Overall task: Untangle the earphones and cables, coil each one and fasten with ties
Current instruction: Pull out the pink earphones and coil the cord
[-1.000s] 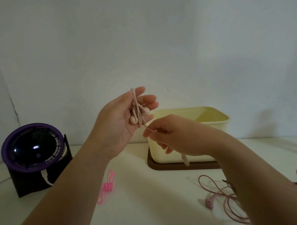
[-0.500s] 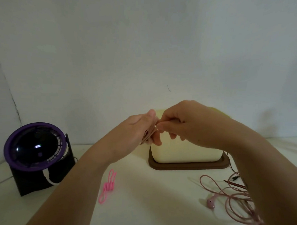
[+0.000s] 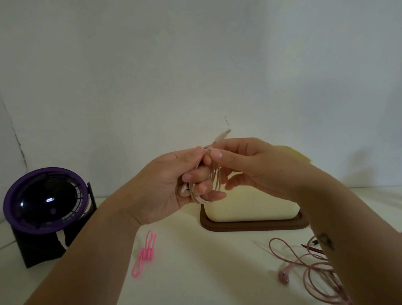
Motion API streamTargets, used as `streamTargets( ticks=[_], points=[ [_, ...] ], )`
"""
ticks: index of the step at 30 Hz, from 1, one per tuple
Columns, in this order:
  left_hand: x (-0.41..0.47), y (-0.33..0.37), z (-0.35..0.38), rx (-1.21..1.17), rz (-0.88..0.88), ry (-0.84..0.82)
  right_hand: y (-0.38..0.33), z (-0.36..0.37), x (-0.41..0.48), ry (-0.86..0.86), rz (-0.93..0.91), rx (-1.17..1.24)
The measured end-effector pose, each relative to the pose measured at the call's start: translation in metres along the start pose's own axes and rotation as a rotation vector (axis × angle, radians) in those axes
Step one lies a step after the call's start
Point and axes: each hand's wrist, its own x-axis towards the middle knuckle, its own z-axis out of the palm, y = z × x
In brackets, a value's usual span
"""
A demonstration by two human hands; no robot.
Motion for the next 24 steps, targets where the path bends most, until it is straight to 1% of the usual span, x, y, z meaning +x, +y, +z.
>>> streamTargets(
  ticks=[5, 8, 11, 15, 21, 24],
  points=[
    [0.000, 0.000, -0.002, -0.107, 0.013, -0.064, 0.005, -0.003, 0.001, -0.015, 0.025, 0.060],
    [0.000, 0.000, -0.002, -0.106, 0.021, -0.086, 0.006, -0.004, 0.000, -0.055, 0.042, 0.047],
    [0.000, 0.000, 0.001, -0.039, 0.014, -0.011, 0.005, -0.009, -0.001, -0.037, 0.059, 0.014],
    [0.000, 0.003, 0.001, 0.089, 0.065, 0.077, 0.005, -0.012, -0.001, 0.034, 0.030, -0.014],
    [0.005, 0.000, -0.003, 0.188, 0.137, 0.166, 0.005, -0.009, 0.002, 0.109, 0.004, 0.006],
    [0.007, -0.002, 0.000, 0.202, 0.175, 0.210, 0.007, -0.006, 0.004, 0.144, -0.003, 0.070]
  ],
)
